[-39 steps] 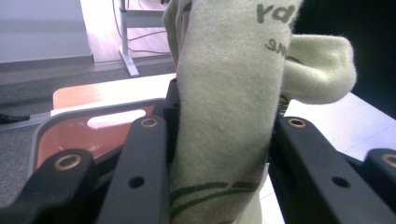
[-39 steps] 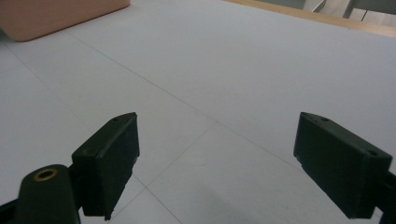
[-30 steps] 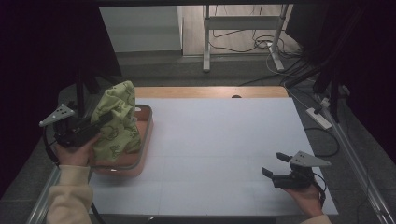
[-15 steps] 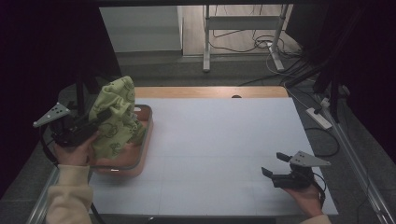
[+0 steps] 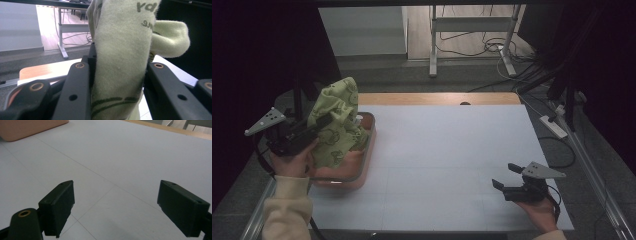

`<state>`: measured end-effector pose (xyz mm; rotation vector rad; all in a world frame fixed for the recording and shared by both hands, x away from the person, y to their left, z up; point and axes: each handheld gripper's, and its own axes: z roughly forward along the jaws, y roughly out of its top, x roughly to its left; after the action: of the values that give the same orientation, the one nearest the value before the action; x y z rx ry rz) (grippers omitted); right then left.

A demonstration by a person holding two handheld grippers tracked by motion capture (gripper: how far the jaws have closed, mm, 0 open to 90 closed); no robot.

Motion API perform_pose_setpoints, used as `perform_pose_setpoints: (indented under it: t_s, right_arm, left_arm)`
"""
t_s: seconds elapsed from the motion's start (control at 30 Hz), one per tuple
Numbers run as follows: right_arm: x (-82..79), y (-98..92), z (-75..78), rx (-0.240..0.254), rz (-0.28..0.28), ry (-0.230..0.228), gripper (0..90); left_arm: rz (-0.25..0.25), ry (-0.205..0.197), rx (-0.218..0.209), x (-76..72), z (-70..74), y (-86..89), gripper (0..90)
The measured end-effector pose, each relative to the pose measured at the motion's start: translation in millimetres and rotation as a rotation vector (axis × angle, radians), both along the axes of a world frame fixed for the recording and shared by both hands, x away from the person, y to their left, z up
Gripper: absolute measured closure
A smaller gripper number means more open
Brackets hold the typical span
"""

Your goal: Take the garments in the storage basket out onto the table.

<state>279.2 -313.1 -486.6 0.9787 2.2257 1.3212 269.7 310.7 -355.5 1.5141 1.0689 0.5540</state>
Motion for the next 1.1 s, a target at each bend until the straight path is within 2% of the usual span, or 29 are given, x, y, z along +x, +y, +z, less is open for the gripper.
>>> perform_pose_setpoints:
  t_s: [0.4, 0.8, 0.97, 1.1]
  right_arm:
    - [0.5, 0.1, -0.3, -0.003, -0.002, 0.000, 14.5]
    - [0.5, -0.1, -0.2, -0.002, -0.003, -0.001, 14.5]
    - [0.2, -0.9, 0.4, 0.000, -0.007, -0.002, 14.4]
    - [0.3, -1.9, 0.7, 0.002, -0.012, -0.003, 14.5]
  left_arm:
    - [-0.035, -0.029, -0.024, 2.2, 8.3, -10.4, 67.2]
    - [-0.032, -0.056, -0.036, 0.2, 15.4, -10.5, 67.3]
    - [-0.044, -0.052, -0.029, 2.5, 16.3, -12.8, 67.3]
    - [-0.048, -0.052, -0.048, 4.8, 17.2, -11.4, 67.3]
